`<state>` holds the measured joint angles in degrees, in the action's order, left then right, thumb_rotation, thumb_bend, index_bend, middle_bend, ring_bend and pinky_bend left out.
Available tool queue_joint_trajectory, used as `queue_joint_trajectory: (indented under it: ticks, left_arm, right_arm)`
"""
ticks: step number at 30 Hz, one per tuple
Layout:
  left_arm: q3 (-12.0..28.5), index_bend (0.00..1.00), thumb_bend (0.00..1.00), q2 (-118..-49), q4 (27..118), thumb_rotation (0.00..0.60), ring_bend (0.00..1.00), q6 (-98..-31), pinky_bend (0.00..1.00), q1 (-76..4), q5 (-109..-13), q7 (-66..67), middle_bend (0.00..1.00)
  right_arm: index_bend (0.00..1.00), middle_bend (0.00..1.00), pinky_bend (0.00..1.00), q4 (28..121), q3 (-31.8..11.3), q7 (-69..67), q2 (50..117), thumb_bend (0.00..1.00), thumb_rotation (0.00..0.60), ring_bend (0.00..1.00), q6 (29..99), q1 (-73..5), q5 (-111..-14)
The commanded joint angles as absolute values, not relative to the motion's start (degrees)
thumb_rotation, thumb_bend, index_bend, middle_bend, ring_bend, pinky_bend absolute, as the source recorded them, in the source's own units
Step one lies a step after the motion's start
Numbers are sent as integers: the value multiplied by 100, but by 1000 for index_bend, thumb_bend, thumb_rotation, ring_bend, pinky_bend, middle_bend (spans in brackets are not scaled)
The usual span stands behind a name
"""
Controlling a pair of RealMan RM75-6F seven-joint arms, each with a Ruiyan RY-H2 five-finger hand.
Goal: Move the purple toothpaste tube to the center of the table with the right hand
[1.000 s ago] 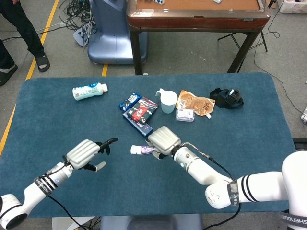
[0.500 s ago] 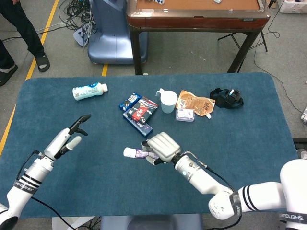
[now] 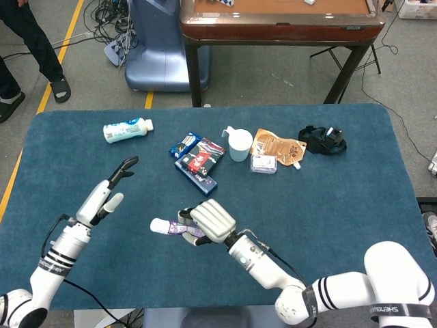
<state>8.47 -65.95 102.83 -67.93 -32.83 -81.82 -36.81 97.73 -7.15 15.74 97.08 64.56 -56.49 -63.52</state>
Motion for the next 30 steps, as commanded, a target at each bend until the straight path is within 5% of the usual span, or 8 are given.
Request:
queue_joint_trajectory:
  ticks: [1,30]
  left_arm:
    - [884,0,0,-6823,10166,0,0,-6895,95,-3310,-8322,-3446,0]
    - [910,0,0,-8387,9024,0,0,-7442,75,-3448,-8976,-2753,0]
  right_arm:
    - [871,763,559,9556,-866,1526,9974,993,600,731,6464,-5615,-6494]
    - [871,763,559,8882,-1816,1065,10696,989,600,731,5747,-5612,-6200]
